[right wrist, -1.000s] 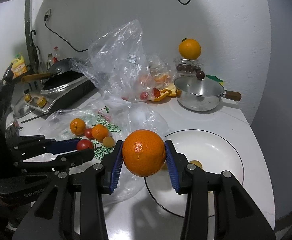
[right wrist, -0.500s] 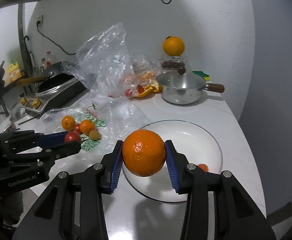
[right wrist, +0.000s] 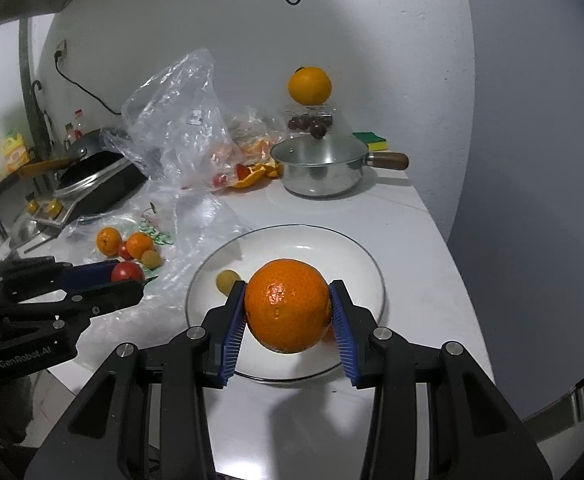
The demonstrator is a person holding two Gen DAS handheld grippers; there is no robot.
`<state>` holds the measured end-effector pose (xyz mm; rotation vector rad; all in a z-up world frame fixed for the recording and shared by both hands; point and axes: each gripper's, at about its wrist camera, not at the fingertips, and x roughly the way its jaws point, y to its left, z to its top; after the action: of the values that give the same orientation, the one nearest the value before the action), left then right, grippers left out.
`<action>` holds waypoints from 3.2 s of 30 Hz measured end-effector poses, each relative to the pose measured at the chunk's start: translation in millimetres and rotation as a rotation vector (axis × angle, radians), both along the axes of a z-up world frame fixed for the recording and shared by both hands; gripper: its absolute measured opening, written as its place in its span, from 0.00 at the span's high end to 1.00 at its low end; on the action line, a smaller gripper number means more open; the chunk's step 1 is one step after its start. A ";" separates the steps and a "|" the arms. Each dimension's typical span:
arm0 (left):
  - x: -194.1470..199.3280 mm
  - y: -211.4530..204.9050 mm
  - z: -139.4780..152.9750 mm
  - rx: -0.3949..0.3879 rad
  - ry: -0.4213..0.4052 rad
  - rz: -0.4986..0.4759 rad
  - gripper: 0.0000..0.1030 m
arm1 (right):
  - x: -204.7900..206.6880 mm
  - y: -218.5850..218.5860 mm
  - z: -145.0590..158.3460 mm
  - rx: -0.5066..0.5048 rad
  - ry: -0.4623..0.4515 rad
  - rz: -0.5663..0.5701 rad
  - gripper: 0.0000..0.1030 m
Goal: Organize fruits
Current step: 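Carry the orange and the cherry tomato over the white plate, then open the right gripper to drop the orange while the left releases the tomato, then move both open grippers back to the fruits on the bag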
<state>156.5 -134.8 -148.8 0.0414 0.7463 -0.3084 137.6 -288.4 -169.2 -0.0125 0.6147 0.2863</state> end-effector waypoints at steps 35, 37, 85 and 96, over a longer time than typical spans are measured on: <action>35.1 -53.1 -48.0 0.007 0.089 -0.135 0.70 | 69.0 -29.7 -36.0 0.031 0.065 -0.009 0.58; 35.7 -50.9 -48.1 0.001 0.091 -0.130 0.70 | 71.9 -28.1 -39.0 0.035 0.078 -0.012 0.58; -61.7 131.3 0.0 -0.057 -0.093 0.224 0.32 | 1.6 106.4 -5.7 -0.006 0.015 0.117 0.56; -54.2 181.2 5.4 -0.051 -0.122 0.269 0.32 | 13.0 156.2 -4.2 -0.018 0.020 0.152 0.56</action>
<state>102.2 46.4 -143.4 -0.0870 0.6139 -0.0673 150.6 -132.3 -173.4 -0.0739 0.6372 0.4286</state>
